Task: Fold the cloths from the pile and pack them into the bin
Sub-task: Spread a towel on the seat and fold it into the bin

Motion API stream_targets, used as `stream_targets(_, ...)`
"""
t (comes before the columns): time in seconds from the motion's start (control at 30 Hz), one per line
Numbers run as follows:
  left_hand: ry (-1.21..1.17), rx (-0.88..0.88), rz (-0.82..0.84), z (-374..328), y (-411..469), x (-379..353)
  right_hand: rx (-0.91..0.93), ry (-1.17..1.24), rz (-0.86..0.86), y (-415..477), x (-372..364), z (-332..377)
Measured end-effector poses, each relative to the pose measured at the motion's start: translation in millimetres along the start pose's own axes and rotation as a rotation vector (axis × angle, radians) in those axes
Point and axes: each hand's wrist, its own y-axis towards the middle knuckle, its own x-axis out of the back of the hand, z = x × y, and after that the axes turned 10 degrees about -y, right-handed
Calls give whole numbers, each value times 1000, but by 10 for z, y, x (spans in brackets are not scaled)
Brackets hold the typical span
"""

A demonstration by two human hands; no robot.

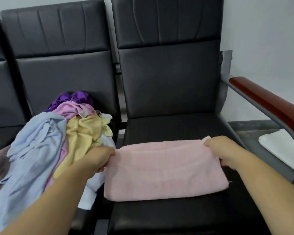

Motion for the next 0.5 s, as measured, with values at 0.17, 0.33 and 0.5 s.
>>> stream_targets(0.17,-83,-94,-82,-19,124,-47,153,-22,-88,153,-65,62)
stream_targets(0.33,-83,-178,-114,-2,276,-181,283,-95,-154,347,-177,112)
stream_targets(0.5,113,-270,-211,120,490,-370,315,-218,-198,528,-332,98)
